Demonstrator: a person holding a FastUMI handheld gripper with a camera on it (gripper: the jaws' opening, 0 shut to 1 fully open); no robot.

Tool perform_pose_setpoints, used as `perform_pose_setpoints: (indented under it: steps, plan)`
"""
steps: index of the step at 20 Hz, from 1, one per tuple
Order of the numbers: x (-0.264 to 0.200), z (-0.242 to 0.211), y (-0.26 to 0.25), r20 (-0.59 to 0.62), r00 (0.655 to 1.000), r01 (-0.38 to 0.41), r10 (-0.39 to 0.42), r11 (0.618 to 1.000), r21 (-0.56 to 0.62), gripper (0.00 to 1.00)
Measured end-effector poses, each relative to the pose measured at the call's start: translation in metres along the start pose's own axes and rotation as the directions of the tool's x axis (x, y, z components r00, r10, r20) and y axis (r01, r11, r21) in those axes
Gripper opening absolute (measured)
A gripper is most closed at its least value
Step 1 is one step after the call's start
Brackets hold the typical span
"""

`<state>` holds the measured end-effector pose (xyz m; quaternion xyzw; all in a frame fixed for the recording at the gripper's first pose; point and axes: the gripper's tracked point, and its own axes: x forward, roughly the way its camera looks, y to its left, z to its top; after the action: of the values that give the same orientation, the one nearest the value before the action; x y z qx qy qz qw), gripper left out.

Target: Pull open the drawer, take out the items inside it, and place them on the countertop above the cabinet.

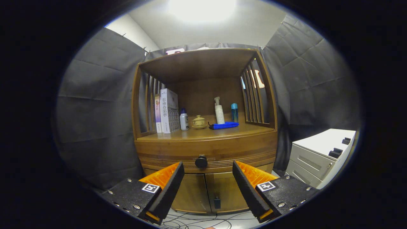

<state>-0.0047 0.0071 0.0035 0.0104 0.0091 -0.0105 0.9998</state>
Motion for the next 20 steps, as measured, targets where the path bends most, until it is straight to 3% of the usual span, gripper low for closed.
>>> perform_pose_setpoints:
  steps: [9, 20]
  plan:
    - [0.012, -0.001, 0.007, -0.004, 1.000, -0.024, 0.024, 0.999, -0.031, 0.95]
    - [0.081, -0.017, 0.011, -0.058, 0.998, -0.037, 0.036, 0.999, -0.033, 0.95]
